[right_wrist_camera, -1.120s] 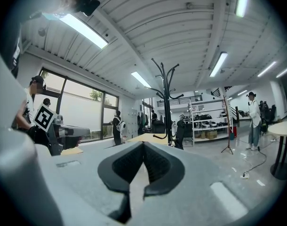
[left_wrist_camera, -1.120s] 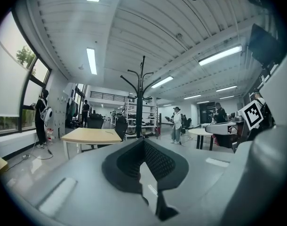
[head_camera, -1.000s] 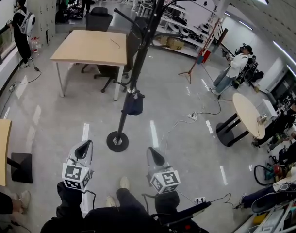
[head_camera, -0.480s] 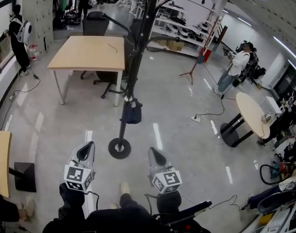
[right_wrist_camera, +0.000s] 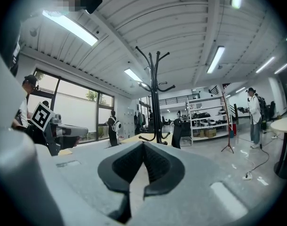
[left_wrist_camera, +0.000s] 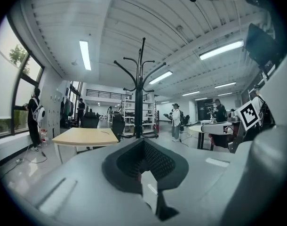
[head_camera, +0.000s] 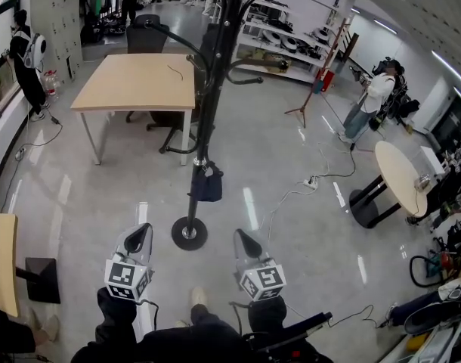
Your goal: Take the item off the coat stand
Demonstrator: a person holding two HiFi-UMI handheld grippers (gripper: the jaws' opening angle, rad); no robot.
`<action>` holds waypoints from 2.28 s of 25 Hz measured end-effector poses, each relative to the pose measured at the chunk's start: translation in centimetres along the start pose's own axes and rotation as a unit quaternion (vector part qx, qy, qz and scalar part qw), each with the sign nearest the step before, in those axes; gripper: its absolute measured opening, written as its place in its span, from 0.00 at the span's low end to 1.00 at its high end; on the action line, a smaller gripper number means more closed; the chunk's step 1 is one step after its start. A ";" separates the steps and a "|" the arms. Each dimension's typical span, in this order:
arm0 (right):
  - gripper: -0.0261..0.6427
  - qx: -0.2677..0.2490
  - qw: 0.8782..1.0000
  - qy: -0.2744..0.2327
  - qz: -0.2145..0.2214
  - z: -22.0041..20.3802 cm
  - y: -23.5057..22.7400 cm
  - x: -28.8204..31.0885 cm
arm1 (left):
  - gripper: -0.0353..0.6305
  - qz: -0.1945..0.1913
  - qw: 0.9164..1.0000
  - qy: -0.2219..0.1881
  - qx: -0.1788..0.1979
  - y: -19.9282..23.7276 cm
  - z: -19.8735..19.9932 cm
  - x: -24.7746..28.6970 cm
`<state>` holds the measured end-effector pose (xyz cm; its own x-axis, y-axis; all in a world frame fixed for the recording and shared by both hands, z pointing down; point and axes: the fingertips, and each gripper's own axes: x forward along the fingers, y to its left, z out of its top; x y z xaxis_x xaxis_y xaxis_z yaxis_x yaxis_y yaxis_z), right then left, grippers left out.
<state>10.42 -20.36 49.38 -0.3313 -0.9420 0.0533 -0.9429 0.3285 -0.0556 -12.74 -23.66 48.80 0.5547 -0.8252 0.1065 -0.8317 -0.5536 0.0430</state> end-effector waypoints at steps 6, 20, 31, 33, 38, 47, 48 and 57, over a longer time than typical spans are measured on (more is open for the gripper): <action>0.04 0.006 1.000 0.015 0.004 -0.7 -1.5 2.0 | 0.06 -0.002 1.000 0.016 -0.012 0.1 -0.9 2.4; 0.04 0.009 0.999 0.046 0.016 -3.4 -3.6 4.2 | 0.06 -0.001 0.999 0.045 -0.026 -0.3 -3.6 6.1; 0.04 0.019 0.997 0.066 0.028 -5.5 -4.9 6.0 | 0.06 -0.003 0.997 0.076 -0.034 -0.9 -5.2 8.2; 0.04 0.019 0.997 0.071 0.028 -5.9 -5.3 6.4 | 0.06 -0.004 0.996 0.078 -0.037 -0.9 -5.5 8.6; 0.04 0.023 0.996 0.084 0.031 -6.9 -6.0 7.8 | 0.06 0.005 0.997 0.068 -0.024 0.1 -6.3 9.4; 0.04 0.029 0.993 0.098 0.052 -8.7 -5.8 10.1 | 0.06 0.005 0.997 0.073 -0.028 0.1 -6.4 10.1; 0.04 0.032 0.993 0.098 0.052 -8.7 -5.7 10.3 | 0.06 0.005 0.997 0.073 -0.027 0.1 -6.6 10.0; 0.12 0.036 0.991 0.115 0.062 -10.2 -6.3 12.3 | 0.06 0.003 0.996 0.078 -0.029 -0.4 -6.9 9.7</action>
<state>11.90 -33.31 60.59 -0.4513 -0.8513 0.2677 -0.8923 0.4272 -0.1458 -7.20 -30.72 56.66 0.5426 -0.7984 0.2609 -0.8378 -0.5370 0.0991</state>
